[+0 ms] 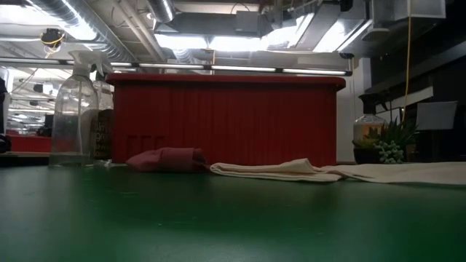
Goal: Fold Laundry from Bin
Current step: Remove the white underwear from the red bin
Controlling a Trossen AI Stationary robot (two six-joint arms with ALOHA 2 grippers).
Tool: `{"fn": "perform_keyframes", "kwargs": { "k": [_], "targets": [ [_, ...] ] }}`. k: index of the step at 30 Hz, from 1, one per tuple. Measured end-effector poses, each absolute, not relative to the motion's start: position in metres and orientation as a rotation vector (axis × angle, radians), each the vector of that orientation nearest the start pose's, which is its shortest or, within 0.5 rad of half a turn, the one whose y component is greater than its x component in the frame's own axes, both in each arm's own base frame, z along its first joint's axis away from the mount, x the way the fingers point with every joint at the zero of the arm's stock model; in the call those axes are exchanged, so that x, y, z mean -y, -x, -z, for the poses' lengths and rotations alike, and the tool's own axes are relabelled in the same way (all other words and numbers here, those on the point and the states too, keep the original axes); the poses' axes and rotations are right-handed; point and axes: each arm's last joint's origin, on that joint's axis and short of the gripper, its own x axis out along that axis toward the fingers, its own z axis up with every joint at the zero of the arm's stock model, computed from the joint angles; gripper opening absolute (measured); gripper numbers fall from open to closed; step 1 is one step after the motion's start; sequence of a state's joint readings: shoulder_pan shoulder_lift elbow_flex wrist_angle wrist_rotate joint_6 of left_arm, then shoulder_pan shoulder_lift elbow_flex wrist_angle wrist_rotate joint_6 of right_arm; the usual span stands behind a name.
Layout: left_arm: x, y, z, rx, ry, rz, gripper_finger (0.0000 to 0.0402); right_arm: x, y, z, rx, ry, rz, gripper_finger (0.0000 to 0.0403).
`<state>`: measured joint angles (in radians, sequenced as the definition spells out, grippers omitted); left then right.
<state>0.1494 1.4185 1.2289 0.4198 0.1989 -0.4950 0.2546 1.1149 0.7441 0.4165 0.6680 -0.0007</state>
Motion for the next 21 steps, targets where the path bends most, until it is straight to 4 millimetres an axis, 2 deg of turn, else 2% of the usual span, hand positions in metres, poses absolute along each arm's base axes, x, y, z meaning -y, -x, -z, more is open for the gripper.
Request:
{"fn": "perform_keyframes", "kwargs": {
  "k": [13,21],
  "targets": [
    [-0.030,-0.324,-0.399,0.207,0.420,0.131,0.0000,-0.050,-0.243,-0.311,0.045,-0.097,0.201,0.0108],
    [-0.024,-0.325,-0.399,0.210,0.394,0.124,0.0000,-0.050,-0.242,-0.317,0.098,-0.115,0.194,0.0108]
  ]
}}
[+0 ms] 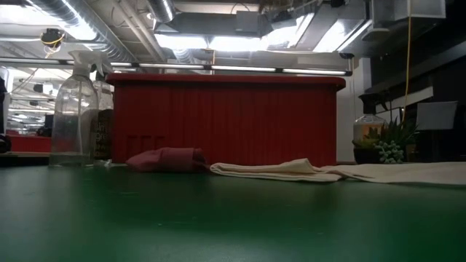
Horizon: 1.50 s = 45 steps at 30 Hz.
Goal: Fold Laundry from Bin
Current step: Remove the white underwear from the red bin
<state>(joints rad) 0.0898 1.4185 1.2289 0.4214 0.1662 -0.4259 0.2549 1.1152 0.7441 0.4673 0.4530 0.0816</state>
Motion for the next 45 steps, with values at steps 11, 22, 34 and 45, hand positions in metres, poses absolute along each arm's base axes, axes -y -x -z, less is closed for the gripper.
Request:
{"fn": "perform_keyframes", "kwargs": {
  "k": [11,22,34,45],
  "targets": [
    [-0.024,-0.324,-0.401,0.232,0.391,0.129,0.0000,-0.051,-0.243,-0.313,0.078,-0.199,0.179,0.0108],
    [-0.016,-0.325,-0.401,0.224,0.344,0.147,0.0000,-0.043,-0.249,-0.317,0.139,-0.211,0.115,0.0108],
    [-0.014,-0.327,-0.395,0.173,0.292,0.110,0.0000,-0.045,-0.249,-0.323,0.194,-0.215,-0.008,0.0057],
    [-0.020,-0.328,-0.383,0.073,0.231,-0.061,0.0029,-0.044,-0.247,-0.329,0.249,-0.213,0.003,0.0007]
  ]
}}
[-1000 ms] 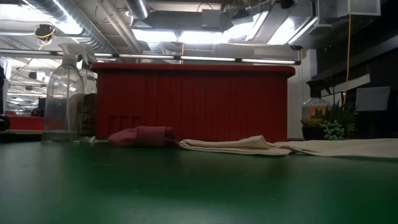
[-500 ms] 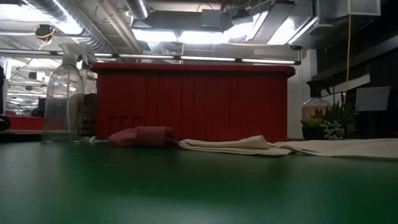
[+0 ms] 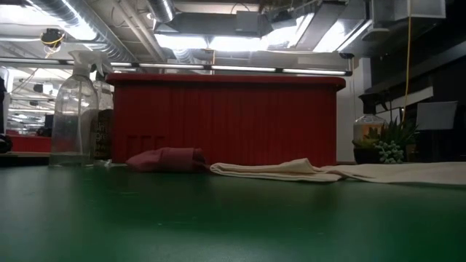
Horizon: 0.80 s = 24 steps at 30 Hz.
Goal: Fold Laundry from Bin
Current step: Remove the white underwear from the red bin
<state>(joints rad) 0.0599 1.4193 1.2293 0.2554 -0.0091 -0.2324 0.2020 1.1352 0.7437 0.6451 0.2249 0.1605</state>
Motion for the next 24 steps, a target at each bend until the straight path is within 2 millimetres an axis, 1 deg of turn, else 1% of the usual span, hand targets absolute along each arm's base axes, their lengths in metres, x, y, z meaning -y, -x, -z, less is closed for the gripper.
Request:
{"fn": "perform_keyframes", "kwargs": {
  "k": [4,8,11,13,16,20,24],
  "targets": [
    [-0.027,-0.328,-0.375,-0.013,0.153,-0.170,0.0071,-0.044,-0.246,-0.333,0.268,-0.182,0.006,0.0009],
    [-0.036,-0.325,-0.358,-0.186,0.142,-0.241,0.0113,-0.044,-0.246,-0.339,0.286,-0.167,0.010,0.0004],
    [-0.040,-0.321,-0.346,-0.317,0.141,-0.265,0.0131,-0.043,-0.246,-0.342,0.289,-0.137,0.035,0.0005],
    [-0.042,-0.318,-0.339,-0.388,0.141,-0.273,0.0136,-0.043,-0.246,-0.343,0.287,-0.137,0.052,0.0006],
    [-0.040,-0.316,-0.334,-0.445,0.140,-0.273,0.0138,-0.042,-0.247,-0.342,0.260,-0.130,0.098,0.0003],
    [-0.032,-0.316,-0.333,-0.457,0.135,-0.245,0.0138,-0.040,-0.247,-0.339,0.223,-0.103,0.155,0.0004],
    [-0.022,-0.317,-0.333,-0.466,0.091,-0.172,0.0139,-0.039,-0.248,-0.335,0.183,-0.092,0.201,0.0002]
  ]
}}
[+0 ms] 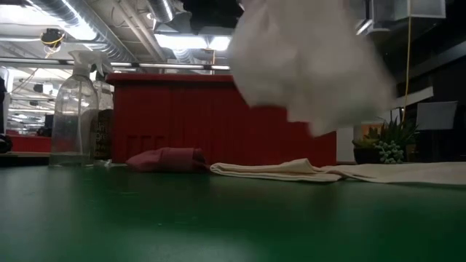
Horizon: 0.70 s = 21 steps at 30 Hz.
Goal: Fold Laundry from Bin
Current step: Remove the white underwear from the red bin
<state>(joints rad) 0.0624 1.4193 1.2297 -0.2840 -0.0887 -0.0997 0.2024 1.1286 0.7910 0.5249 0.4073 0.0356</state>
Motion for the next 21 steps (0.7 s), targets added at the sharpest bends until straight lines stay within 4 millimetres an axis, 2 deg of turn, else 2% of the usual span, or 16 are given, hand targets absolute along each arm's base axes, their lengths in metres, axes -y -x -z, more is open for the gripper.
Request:
{"fn": "perform_keyframes", "kwargs": {
  "k": [13,21],
  "targets": [
    [0.018,-0.319,-0.336,-0.444,-0.044,-0.027,0.0139,-0.037,-0.248,-0.332,0.152,-0.067,0.292,0.0004],
    [0.037,-0.323,-0.348,-0.292,-0.111,-0.024,0.0139,-0.037,-0.248,-0.332,0.153,-0.069,0.291,0.0005]
  ]
}}
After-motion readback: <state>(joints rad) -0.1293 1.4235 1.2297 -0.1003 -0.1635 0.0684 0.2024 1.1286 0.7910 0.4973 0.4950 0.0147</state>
